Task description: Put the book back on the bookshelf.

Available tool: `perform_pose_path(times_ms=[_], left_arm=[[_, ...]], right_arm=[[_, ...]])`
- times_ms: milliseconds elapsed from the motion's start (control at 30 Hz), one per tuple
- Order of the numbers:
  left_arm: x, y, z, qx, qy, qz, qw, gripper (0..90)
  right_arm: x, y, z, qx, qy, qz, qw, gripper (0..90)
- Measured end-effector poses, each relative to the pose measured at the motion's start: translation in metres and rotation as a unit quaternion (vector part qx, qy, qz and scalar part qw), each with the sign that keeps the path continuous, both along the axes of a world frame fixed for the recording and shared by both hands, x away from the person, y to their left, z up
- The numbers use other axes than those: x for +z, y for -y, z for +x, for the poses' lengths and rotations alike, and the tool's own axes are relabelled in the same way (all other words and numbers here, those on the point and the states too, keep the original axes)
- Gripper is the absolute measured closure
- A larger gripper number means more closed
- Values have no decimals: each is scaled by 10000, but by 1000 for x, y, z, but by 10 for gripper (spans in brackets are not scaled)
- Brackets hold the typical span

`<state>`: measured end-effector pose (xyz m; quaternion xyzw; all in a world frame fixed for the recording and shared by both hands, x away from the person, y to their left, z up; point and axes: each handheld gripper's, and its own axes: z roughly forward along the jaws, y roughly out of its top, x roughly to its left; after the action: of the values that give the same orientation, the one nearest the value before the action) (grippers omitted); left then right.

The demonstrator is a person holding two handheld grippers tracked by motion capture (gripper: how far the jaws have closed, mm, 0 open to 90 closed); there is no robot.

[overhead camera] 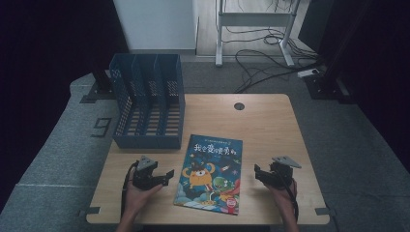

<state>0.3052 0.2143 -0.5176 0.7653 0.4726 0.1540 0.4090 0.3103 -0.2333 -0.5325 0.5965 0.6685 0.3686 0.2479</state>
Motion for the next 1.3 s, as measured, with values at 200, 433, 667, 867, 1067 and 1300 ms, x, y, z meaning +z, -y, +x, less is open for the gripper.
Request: perform_pose_path(times_ms=[200,433,667,867,1067,1300], left_arm=[[2,4,-1,-65,-23,-39,10000,192],[4,12,-3,-164,-65,0,9998,193],[18,25,3,-187,10,-132,9997,194],[13,35,1,-333,-16,-80,9994,193],[7,42,-1,-410,-30,-33,9991,195],[-4,49,-3,-488,-160,84,9986,200]], right_arm=[[3,-11,-1,136,54,-8,9999,135],[10,-25,-3,297,120,3,9995,136],[25,-44,2,524,246,92,9983,138],[21,-67,6,782,218,84,9967,137],[13,-81,4,920,148,79,9956,137],[4,-87,2,932,57,60,9956,133]])
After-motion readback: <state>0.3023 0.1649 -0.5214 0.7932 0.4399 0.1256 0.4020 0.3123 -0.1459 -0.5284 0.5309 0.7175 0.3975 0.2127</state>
